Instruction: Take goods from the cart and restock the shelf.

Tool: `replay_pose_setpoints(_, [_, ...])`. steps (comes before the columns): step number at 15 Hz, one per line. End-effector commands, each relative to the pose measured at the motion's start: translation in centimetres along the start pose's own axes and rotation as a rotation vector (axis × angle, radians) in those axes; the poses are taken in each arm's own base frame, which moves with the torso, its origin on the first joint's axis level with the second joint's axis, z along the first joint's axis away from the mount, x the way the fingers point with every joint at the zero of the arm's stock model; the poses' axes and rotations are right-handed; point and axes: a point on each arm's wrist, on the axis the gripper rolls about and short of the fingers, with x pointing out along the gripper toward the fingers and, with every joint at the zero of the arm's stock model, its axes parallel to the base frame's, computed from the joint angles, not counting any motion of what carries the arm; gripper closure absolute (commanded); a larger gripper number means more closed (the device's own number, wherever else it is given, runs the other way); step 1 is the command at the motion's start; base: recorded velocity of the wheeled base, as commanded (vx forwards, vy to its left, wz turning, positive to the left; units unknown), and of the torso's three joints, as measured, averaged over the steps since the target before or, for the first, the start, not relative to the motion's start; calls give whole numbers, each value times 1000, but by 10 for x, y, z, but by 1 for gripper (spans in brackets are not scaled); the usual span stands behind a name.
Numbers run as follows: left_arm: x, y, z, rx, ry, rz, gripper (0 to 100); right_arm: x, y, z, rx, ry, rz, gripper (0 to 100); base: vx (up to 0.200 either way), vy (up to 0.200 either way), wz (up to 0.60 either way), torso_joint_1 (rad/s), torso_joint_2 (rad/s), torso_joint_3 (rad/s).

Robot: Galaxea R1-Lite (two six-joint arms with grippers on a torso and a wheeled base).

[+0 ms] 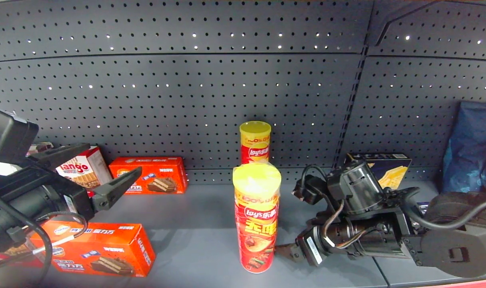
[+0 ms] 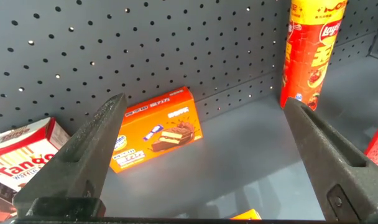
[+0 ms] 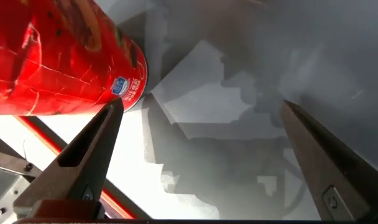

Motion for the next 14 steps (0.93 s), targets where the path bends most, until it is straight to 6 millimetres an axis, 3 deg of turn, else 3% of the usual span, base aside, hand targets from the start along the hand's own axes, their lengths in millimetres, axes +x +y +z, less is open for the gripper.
replay_pose_setpoints(1, [0, 0, 0, 0, 1, 1, 0, 0, 0, 0, -1, 0, -1, 0, 0, 0, 0, 0, 0, 0])
replay_pose_setpoints(6, [-1, -1, -1, 5, 0, -7, 0, -17, -9, 6, 23, -52, -22, 0, 0, 0, 0, 0, 0, 0])
replay_pose_setpoints(9, [-1, -17, 0, 68, -4, -99, 0, -50, -23, 17, 55, -160, -57, 0, 0, 0, 0, 0, 0, 0])
replay_pose_setpoints(12, [12, -28, -6, 155, 25, -161, 0, -88, -44, 29, 103, -311, -126, 0, 0, 0, 0, 0, 0, 0])
replay_pose_setpoints(14, [20, -42, -13, 187, 59, -236, 0, -123, -67, 30, 155, -413, -218, 0, 0, 0, 0, 0, 0, 0])
